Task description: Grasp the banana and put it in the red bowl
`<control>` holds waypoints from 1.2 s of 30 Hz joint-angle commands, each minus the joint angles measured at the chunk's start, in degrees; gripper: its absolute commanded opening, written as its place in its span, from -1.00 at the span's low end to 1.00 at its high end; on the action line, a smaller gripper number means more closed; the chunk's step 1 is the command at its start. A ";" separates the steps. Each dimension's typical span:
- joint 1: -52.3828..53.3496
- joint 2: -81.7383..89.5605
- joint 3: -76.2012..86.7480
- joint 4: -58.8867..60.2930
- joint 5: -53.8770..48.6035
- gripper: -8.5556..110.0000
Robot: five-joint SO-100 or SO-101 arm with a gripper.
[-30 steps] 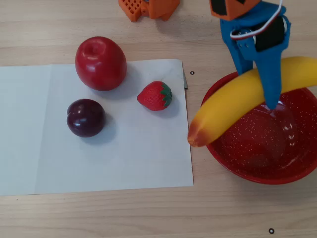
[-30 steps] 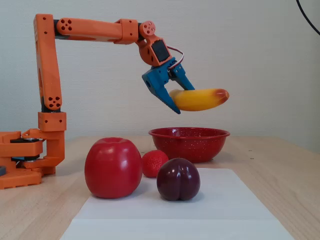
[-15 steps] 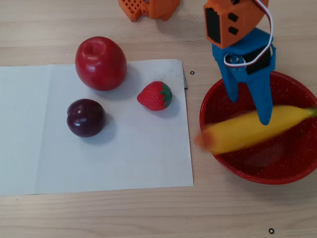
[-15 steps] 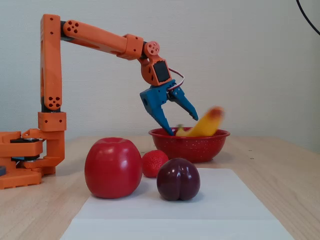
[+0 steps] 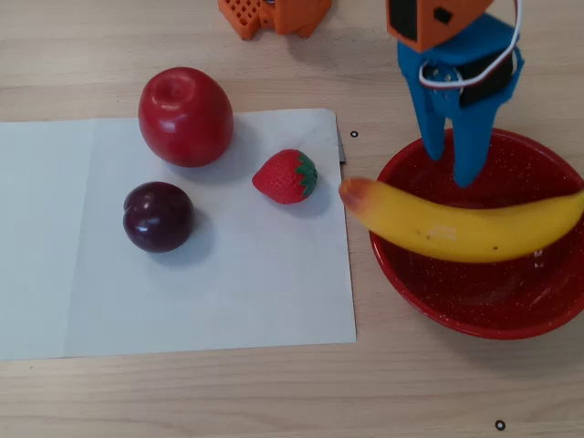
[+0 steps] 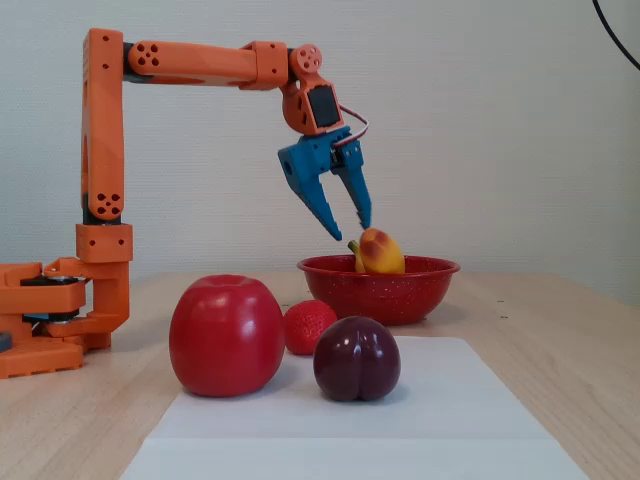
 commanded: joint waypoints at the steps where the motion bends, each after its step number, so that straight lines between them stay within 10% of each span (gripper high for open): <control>1: -0.70 4.92 -7.12 2.72 -1.41 -0.78; 20: -11.78 20.57 -6.06 13.18 -1.32 -0.85; 36: -22.24 50.27 25.58 1.41 1.23 -0.85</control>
